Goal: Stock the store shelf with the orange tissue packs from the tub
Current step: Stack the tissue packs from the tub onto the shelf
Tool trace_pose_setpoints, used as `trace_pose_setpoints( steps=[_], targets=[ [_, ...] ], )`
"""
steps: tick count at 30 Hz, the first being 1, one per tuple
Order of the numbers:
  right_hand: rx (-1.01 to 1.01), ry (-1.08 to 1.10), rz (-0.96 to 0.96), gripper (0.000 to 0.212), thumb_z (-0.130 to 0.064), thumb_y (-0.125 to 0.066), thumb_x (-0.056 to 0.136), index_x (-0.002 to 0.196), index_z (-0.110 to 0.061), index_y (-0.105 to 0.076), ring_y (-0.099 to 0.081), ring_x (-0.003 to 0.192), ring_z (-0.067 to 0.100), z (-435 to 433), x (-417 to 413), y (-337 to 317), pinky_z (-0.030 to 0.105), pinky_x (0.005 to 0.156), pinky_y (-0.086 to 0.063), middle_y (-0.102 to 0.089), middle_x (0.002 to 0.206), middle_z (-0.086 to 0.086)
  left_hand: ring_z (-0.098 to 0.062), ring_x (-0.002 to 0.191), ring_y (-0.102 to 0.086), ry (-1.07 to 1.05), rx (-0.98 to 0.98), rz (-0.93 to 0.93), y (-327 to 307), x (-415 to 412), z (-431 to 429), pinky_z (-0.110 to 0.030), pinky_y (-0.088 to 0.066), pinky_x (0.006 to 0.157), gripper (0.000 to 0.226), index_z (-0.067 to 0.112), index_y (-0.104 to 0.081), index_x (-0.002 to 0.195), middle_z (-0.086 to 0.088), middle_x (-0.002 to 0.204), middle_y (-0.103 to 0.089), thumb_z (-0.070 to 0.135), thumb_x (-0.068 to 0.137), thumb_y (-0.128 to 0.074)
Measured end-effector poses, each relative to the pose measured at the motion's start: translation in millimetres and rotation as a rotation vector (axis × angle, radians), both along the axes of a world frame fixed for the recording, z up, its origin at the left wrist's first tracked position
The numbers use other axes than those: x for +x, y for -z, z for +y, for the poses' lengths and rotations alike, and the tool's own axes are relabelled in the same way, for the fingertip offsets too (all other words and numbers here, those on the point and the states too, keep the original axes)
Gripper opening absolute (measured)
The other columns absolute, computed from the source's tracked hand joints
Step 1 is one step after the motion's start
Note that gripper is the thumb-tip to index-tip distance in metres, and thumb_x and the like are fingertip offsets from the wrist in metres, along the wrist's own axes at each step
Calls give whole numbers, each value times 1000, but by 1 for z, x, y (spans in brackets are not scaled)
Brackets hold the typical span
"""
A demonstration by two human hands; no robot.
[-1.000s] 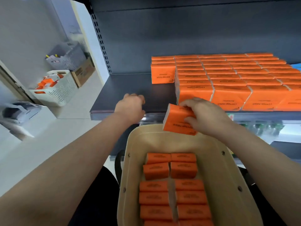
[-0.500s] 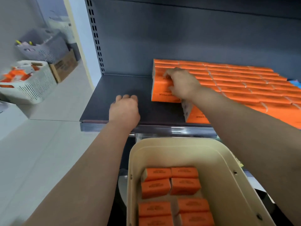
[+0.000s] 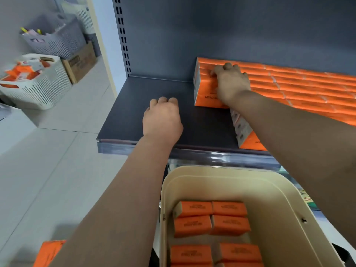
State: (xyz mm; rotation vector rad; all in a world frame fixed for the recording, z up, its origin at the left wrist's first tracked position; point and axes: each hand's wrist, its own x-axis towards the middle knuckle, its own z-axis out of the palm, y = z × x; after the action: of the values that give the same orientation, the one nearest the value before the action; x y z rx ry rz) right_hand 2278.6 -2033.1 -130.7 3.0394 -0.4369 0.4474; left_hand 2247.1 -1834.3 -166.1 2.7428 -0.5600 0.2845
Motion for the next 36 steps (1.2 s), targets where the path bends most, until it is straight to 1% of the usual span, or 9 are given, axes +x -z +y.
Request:
trace_pose_setpoints(
  steps=[6, 12, 18, 21, 24, 26, 30, 33, 36],
  targets=[
    [-57, -44, -9, 51, -2, -55, 82, 130, -17, -49, -39, 125, 33, 8, -22, -14, 48, 100, -36, -45, 130, 13, -31, 110, -47, 22, 42, -58, -2, -6, -2, -34, -37, 71, 33, 9, -54, 120, -12, 116, -55, 6, 87, -55],
    [-109, -217, -136, 49, -1, -58, 80, 125, -18, -53, -43, 120, 31, 24, -109, -26, 43, 90, -39, -49, 124, 10, -30, 108, -48, 100, 44, -166, -8, -43, -1, -35, -40, 70, 34, 9, -56, 118, -10, 118, -55, 4, 84, -57],
    [-24, -240, -150, 42, -5, -64, 78, 117, -18, -60, -52, 110, 31, 27, -217, 17, 42, 81, -42, -57, 115, 7, -28, 110, -47, 310, -42, -132, 12, -112, -2, -41, -48, 84, 32, 12, -58, 118, -6, 120, -57, 10, 87, -56],
    [45, -199, -25, 41, -10, -63, 82, 121, -20, -57, -51, 112, 30, 24, -261, 53, 41, 86, -42, -55, 117, 5, -26, 116, -46, 336, -3, -2, 38, -146, -3, -39, -45, 93, 33, 15, -56, 122, -5, 123, -56, 11, 89, -51],
    [93, -157, 138, 40, -14, -56, 86, 125, -24, -53, -47, 118, 26, 22, -297, 90, 40, 91, -42, -52, 122, 2, -22, 118, -46, 341, 108, 109, 70, -180, -6, -39, -48, 92, 36, 19, -54, 123, -2, 124, -53, 9, 88, -51],
    [126, -135, 226, 38, -12, -52, 87, 123, -24, -53, -49, 115, 27, 21, -314, 114, 38, 89, -42, -52, 119, 3, -23, 118, -46, 352, 204, 163, 93, -199, -7, -38, -47, 90, 35, 19, -54, 120, -3, 121, -52, 8, 88, -50],
    [231, -127, 427, 36, -10, -47, 89, 124, -23, -50, -47, 117, 26, 24, -330, 158, 36, 90, -42, -50, 123, 4, -24, 119, -45, 293, 288, 316, 134, -225, -1, -35, -40, 98, 30, 18, -52, 118, -4, 122, -51, 10, 89, -47],
    [272, -129, 531, 34, -11, -43, 91, 123, -20, -51, -46, 121, 26, 23, -333, 185, 35, 92, -43, -50, 125, 5, -25, 121, -46, 260, 331, 432, 151, -231, 4, -36, -42, 97, 31, 17, -52, 118, -5, 124, -51, 9, 88, -47],
    [305, -123, 607, 34, -14, -46, 92, 126, -19, -50, -46, 122, 26, 15, -328, 198, 36, 95, -44, -49, 128, 6, -25, 121, -46, 244, 317, 459, 155, -229, 5, -36, -42, 97, 34, 16, -52, 120, -5, 126, -51, 8, 88, -46]
  ],
)
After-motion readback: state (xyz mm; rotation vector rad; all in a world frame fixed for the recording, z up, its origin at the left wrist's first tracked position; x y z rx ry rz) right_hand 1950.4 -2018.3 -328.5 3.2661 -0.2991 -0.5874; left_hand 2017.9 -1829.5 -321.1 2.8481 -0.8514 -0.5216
